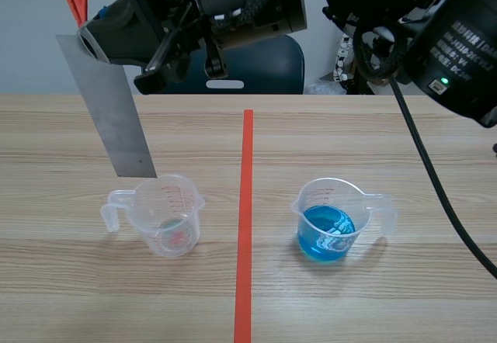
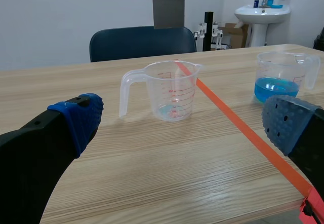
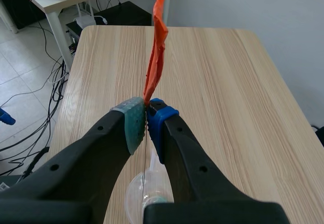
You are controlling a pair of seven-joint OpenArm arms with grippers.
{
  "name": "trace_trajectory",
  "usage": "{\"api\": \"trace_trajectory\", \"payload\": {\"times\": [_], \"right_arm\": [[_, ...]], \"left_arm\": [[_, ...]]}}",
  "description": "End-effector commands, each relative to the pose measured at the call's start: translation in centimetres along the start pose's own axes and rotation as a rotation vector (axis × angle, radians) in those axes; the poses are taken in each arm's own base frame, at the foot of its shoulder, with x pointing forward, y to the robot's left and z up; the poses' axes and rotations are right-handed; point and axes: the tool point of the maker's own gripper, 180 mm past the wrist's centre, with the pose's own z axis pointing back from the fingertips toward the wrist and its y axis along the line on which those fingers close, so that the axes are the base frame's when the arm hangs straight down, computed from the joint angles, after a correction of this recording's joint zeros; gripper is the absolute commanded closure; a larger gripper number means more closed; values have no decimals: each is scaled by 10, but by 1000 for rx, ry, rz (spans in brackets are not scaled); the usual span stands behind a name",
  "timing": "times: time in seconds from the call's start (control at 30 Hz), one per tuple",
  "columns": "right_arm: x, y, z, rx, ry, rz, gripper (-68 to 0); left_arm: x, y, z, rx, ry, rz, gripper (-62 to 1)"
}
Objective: Do the redox reaction experiment. move the plate over the blue solution
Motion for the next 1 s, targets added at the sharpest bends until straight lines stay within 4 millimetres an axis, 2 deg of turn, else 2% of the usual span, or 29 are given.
{"api": "trace_trajectory", "payload": {"times": [0.0,0.63,0.8,0.97], "right_arm": [[13,4,-1,13,-40,11,-6],[16,0,2,0,-55,13,-6],[20,-10,13,-31,-82,8,-6],[18,-10,31,-7,-103,14,-6]], "left_arm": [[11,0,-1,4,-54,0,-623],[11,-4,-1,-20,-56,0,-623],[14,-7,-4,-34,-69,1,-623],[20,-5,-9,-43,-97,-3,-623]]}}
